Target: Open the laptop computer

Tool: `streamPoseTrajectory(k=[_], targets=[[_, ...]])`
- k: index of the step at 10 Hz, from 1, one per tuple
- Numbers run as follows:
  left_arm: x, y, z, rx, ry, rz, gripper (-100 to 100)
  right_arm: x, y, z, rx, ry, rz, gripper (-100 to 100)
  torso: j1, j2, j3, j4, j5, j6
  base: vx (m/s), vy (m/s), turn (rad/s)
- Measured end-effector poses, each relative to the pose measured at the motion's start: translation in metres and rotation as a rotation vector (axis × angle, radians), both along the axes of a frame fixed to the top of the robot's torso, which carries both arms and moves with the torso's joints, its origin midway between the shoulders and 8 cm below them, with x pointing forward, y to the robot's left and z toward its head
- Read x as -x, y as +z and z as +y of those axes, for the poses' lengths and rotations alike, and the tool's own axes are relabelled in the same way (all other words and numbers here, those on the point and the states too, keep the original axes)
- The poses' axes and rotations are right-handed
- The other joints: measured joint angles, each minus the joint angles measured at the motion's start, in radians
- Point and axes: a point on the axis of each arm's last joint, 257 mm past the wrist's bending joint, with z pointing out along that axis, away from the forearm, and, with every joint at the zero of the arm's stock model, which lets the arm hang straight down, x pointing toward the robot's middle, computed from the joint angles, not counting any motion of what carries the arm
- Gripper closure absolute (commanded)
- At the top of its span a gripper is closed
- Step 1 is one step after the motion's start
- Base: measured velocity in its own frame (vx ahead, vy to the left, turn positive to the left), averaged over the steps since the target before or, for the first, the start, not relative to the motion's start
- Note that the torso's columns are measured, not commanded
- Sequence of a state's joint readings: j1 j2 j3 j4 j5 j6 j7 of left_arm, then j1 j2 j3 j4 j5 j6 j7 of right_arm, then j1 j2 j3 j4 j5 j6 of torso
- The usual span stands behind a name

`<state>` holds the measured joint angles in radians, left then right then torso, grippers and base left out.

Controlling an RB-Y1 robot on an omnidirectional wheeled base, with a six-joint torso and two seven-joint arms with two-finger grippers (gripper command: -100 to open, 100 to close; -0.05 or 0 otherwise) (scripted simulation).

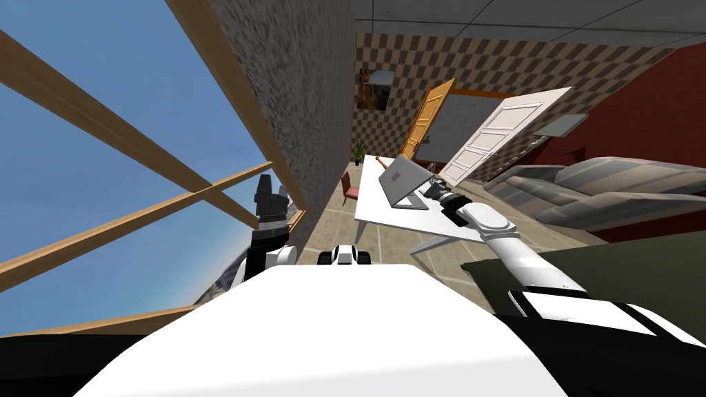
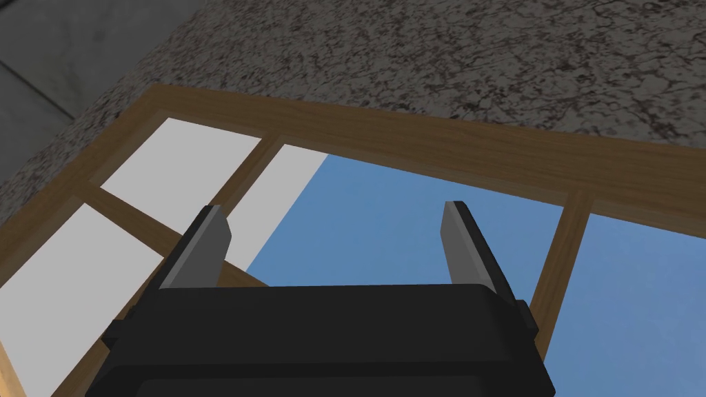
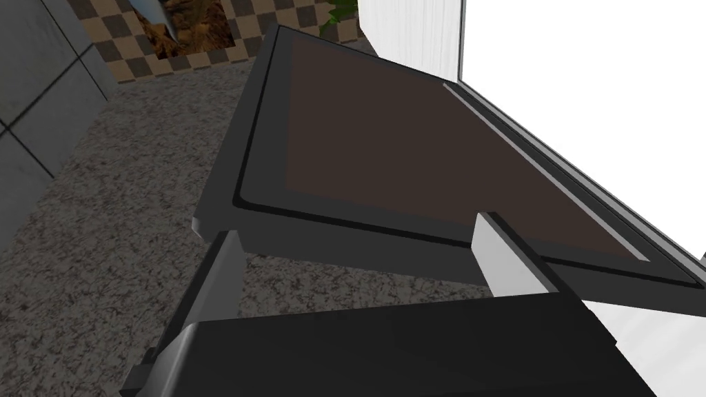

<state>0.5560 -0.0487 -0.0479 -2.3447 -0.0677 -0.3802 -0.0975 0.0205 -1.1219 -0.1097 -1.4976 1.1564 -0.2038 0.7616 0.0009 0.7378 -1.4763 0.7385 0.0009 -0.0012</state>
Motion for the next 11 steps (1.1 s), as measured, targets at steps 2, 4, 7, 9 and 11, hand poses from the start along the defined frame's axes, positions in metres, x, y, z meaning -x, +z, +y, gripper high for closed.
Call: streamPoseTrajectory(k=[2,4,7,9,11], targets=[[0.0,0.0,0.0,0.0,0.0,0.0,0,0.0,0.006,0.003,0.077,0.007,-0.009,-100,0.0,0.0,0.0,0.0,0.0,0.0,0.025,-0.009,-0.031],[0.0,0.0,0.0,0.0,0.0,0.0,0,0.0,0.012,0.007,0.16,0.016,-0.018,-100,0.0,-0.001,0.0,0.0,0.0,0.0,0.029,-0.012,-0.036],[0.0,0.0,0.0,0.0,0.0,0.0,0,0.001,0.021,0.012,0.28,0.027,-0.034,-100,0.0,-0.001,0.0,0.0,0.0,0.0,0.028,-0.01,-0.035],[0.0,0.0,0.0,0.0,0.0,0.0,0,0.001,0.028,0.016,0.367,0.034,-0.046,-100,0.0,-0.001,0.0,0.0,0.0,0.001,0.038,-0.006,-0.04],[0.0,0.0,0.0,0.0,0.0,0.0,0,0.002,0.033,0.018,0.442,0.039,-0.057,-100,-0.001,-0.001,0.0,0.0,0.0,0.0,0.021,-0.007,-0.02]])
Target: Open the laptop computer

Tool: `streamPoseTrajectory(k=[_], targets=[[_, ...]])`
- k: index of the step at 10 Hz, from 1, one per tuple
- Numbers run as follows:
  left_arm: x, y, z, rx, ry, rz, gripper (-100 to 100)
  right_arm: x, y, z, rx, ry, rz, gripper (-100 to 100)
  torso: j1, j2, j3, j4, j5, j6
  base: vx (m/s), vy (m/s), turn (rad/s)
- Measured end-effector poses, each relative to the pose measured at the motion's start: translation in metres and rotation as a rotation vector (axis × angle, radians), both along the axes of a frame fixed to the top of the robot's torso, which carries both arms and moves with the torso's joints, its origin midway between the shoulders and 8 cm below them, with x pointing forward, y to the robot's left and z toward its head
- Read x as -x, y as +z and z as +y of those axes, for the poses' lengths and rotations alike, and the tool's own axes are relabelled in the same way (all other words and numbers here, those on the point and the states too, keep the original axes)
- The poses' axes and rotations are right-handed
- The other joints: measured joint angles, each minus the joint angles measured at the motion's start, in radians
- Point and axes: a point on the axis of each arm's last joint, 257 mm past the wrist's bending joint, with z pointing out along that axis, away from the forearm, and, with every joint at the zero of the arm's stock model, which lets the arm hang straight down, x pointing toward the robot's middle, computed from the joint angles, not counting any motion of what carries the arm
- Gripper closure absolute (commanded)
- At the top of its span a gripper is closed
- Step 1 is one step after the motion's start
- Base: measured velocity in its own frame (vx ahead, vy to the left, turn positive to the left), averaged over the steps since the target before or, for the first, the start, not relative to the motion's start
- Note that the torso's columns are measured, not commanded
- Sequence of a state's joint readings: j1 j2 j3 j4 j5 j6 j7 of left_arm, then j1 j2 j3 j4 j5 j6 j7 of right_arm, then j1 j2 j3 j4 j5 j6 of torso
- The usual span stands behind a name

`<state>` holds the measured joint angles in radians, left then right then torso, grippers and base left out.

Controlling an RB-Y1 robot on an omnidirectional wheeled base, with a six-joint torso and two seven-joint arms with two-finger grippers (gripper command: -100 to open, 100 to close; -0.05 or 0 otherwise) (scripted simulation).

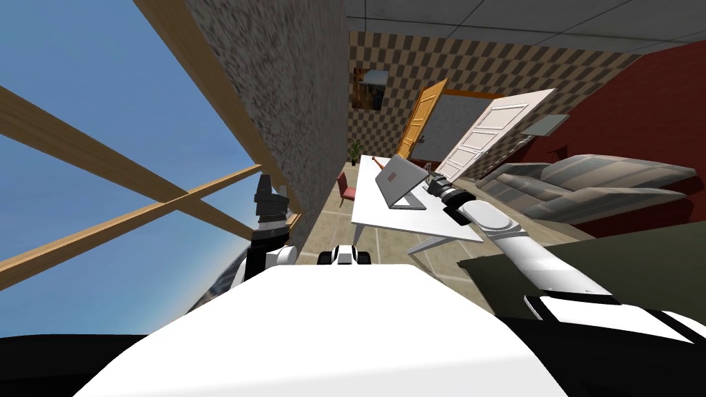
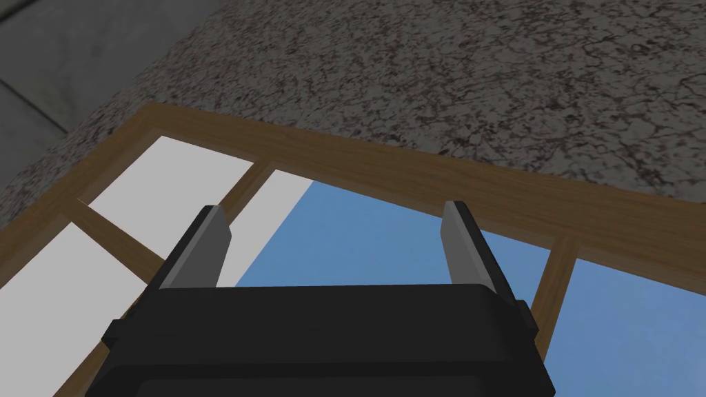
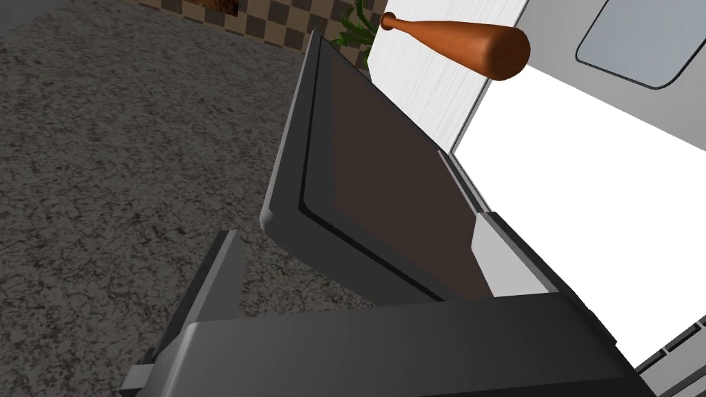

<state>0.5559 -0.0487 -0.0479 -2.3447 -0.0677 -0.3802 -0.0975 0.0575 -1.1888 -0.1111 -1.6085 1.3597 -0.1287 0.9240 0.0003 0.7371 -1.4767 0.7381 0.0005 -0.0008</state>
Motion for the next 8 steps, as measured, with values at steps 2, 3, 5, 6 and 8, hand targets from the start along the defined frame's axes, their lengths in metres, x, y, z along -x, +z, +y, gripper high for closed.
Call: streamPoseTrajectory(k=[2,3,5,6,8], targets=[[0.0,0.0,0.0,0.0,0.0,0.0,0,0.0,0.0,0.0,0.006,0.001,-0.001,100,-0.001,0.0,0.0,0.0,-0.001,0.0,0.0,0.0,0.0],[0.0,0.0,0.0,0.0,0.0,0.0,0,0.0,0.002,0.001,0.006,0.001,-0.003,100,-0.001,-0.001,0.0,-0.001,-0.001,0.0,-0.019,-0.056,0.026],[0.0,0.0,0.0,0.0,0.0,0.0,0,0.0,-0.011,-0.001,-0.074,-0.012,-0.005,100,-0.011,-0.004,-0.002,-0.003,-0.005,0.0,-0.054,-0.155,0.083],[0.0,0.0,0.0,0.0,0.0,0.0,0,-0.001,-0.019,-0.001,-0.126,-0.019,-0.003,100,-0.011,-0.005,-0.003,-0.003,-0.005,0.0,-0.046,-0.171,0.052],[0.0,0.0,0.0,0.0,0.0,0.0,0,-0.003,-0.031,-0.001,-0.203,-0.035,-0.003,100,-0.003,-0.007,-0.005,-0.003,-0.002,0.0,-0.021,-0.114,0.019]])
